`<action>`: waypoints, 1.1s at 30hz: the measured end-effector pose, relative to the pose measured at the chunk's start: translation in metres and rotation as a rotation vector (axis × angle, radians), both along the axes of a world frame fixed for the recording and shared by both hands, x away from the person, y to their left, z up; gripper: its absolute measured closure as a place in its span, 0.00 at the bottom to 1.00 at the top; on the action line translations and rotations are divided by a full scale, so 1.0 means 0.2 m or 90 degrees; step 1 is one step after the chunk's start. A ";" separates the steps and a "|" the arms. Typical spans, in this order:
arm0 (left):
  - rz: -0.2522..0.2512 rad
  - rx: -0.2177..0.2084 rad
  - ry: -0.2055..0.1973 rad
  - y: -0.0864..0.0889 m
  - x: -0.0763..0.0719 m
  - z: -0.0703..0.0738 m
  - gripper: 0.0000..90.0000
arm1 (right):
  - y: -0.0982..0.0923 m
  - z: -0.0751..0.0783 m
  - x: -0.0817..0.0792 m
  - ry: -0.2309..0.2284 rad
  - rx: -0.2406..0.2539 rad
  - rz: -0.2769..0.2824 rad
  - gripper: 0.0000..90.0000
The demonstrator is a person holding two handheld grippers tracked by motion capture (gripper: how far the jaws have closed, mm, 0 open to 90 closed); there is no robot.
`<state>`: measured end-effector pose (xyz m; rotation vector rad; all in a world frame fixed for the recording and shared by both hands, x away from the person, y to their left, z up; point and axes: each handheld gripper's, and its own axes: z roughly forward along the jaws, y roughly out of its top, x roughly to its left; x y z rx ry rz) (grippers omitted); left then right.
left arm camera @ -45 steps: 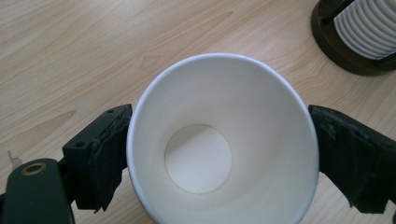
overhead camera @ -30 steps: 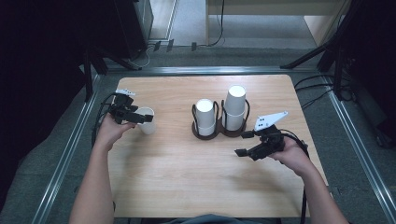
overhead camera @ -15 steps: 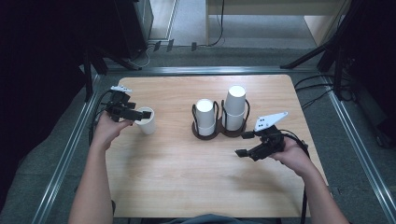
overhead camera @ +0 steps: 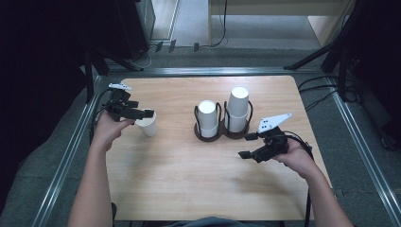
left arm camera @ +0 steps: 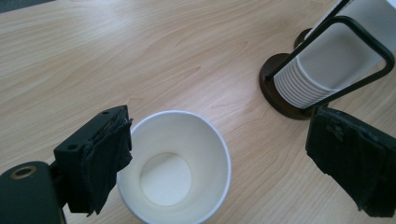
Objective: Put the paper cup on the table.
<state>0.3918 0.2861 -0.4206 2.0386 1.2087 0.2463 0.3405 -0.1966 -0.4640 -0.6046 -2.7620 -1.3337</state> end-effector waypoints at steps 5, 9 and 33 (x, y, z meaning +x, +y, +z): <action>-0.026 -0.008 0.000 -0.05 -0.01 0.01 0.09 | 0.00 0.00 0.00 -0.003 -0.001 0.000 0.27; -0.040 -0.010 0.000 -0.10 -0.02 0.03 0.09 | -0.01 0.00 0.00 -0.001 -0.002 -0.001 0.27; -0.145 -0.035 -0.007 -0.42 -0.10 0.04 0.09 | 0.00 -0.01 0.00 -0.008 -0.006 0.001 0.27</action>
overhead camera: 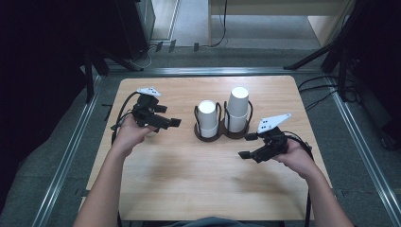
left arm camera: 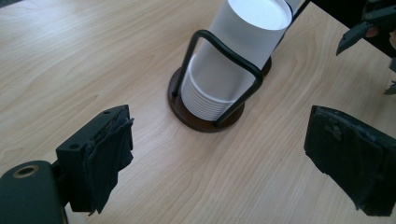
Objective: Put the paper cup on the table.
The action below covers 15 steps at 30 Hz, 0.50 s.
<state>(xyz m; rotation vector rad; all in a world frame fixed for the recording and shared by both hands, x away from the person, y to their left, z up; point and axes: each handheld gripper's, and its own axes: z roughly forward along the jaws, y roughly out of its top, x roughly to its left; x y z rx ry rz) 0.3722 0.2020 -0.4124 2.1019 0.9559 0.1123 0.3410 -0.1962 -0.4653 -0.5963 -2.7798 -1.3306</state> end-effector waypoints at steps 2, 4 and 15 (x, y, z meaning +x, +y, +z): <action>-0.007 0.005 -0.005 -0.04 -0.01 -0.02 0.09 | 0.00 0.00 0.00 0.001 0.000 0.000 0.27; -0.008 0.021 -0.011 -0.06 -0.01 -0.03 0.09 | 0.00 0.00 0.00 0.002 -0.001 0.002 0.27; -0.028 0.013 -0.006 -0.17 -0.06 -0.10 0.09 | 0.02 -0.01 -0.01 0.007 -0.004 0.003 0.27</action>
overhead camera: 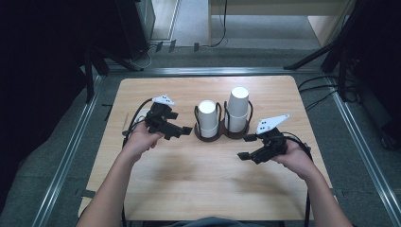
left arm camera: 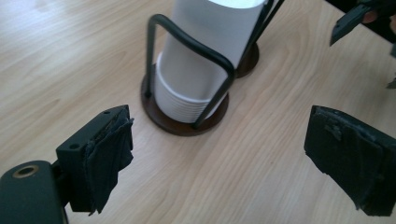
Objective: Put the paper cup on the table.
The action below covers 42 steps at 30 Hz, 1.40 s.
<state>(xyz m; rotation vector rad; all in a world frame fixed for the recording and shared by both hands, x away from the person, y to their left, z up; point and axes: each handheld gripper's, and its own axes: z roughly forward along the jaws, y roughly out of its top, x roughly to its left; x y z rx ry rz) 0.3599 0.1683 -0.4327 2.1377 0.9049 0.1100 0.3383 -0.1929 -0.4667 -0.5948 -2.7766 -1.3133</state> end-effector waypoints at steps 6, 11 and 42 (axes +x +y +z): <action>-0.018 0.026 -0.015 -0.08 -0.05 -0.04 0.09 | 0.01 0.00 -0.01 -0.002 0.002 -0.001 0.27; -0.043 0.034 -0.016 -0.13 -0.09 -0.07 0.09 | 0.01 0.00 -0.01 -0.003 0.002 -0.002 0.27; -0.121 0.068 -0.019 -0.45 -0.20 -0.20 0.09 | 0.04 -0.02 -0.02 -0.023 -0.012 0.003 0.27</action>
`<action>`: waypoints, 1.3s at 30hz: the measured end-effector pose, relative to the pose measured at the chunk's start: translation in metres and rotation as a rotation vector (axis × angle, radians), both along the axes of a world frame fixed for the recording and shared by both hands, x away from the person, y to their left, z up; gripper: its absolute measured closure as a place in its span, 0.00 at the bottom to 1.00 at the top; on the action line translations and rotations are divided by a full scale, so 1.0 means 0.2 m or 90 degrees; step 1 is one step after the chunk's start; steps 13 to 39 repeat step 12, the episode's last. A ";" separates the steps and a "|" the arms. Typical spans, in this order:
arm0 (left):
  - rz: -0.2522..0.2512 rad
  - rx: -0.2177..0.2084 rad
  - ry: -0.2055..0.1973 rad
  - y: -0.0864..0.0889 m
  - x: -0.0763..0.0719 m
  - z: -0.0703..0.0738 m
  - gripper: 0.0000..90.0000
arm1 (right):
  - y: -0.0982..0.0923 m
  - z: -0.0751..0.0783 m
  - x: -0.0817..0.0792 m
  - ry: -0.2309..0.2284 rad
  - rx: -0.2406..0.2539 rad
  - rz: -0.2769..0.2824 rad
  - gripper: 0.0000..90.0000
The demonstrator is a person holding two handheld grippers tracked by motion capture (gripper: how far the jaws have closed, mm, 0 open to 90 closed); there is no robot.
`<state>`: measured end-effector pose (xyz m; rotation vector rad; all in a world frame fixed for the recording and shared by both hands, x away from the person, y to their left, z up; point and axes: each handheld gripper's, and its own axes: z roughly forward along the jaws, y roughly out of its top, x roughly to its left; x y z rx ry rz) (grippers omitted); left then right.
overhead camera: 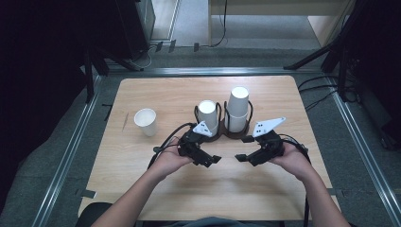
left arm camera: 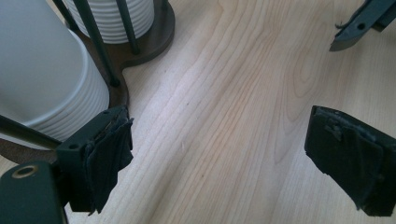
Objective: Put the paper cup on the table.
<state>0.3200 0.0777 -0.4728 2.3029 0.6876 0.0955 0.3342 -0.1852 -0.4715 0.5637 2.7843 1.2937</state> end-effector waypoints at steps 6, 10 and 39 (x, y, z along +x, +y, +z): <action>0.002 0.001 0.001 0.01 0.01 0.00 0.09 | 0.00 0.00 0.00 -0.004 -0.001 0.001 0.27; 0.003 0.006 -0.001 0.02 0.01 -0.01 0.09 | 0.00 0.00 0.00 -0.006 -0.002 0.001 0.27; 0.004 0.016 -0.002 0.01 0.02 -0.02 0.09 | 0.00 -0.01 0.00 -0.006 -0.004 0.001 0.27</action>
